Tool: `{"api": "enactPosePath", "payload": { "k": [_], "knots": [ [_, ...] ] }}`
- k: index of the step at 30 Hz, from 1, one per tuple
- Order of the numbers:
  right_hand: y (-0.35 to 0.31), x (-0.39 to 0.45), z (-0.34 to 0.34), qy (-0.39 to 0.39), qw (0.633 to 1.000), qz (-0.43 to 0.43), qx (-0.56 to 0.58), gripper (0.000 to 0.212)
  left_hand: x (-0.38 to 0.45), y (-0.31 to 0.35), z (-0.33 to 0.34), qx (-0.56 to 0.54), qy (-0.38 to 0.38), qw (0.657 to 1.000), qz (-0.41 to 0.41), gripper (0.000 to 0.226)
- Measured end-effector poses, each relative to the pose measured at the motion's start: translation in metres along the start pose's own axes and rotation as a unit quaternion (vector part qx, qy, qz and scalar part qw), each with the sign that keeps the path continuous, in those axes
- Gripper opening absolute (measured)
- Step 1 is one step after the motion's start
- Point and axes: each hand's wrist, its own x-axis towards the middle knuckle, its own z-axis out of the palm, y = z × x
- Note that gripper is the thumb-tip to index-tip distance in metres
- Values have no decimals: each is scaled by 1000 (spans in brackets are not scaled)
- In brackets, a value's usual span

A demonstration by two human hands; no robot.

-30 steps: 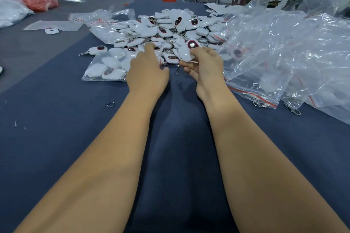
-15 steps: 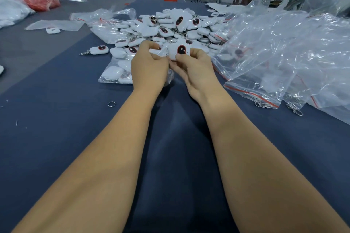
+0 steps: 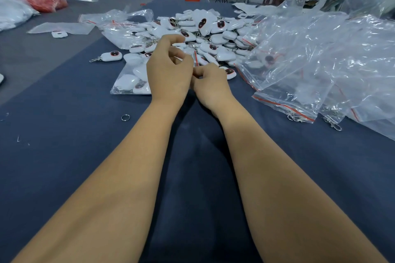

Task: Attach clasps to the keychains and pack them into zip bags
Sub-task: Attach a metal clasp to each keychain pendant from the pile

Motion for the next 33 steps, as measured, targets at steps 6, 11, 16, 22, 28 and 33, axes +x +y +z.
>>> {"api": "enactPosePath", "payload": {
  "k": [6, 11, 16, 22, 28, 33],
  "knots": [
    [0, 1, -9, 115, 991, 4, -69, 32, 1, -7, 4, 66, -68, 995, -17, 24],
    [14, 2, -18, 103, 967, 73, -223, 49, 0, -10, 4, 127, -105, 986, -7, 21],
    [16, 2, -16, 83, 953, 92, -276, 41, 1, -17, 6, 219, -152, 963, 27, 23],
    [18, 2, -16, 98, 956, 102, -255, 36, 4, -19, 4, 301, -155, 939, 62, 32],
    [15, 3, -15, 108, 967, 89, -212, 30, 9, -21, -4, 381, -117, 916, 36, 35],
    [13, 2, -18, 101, 980, 56, -161, 46, 6, -17, -5, 388, -111, 914, 50, 31]
  ]
}}
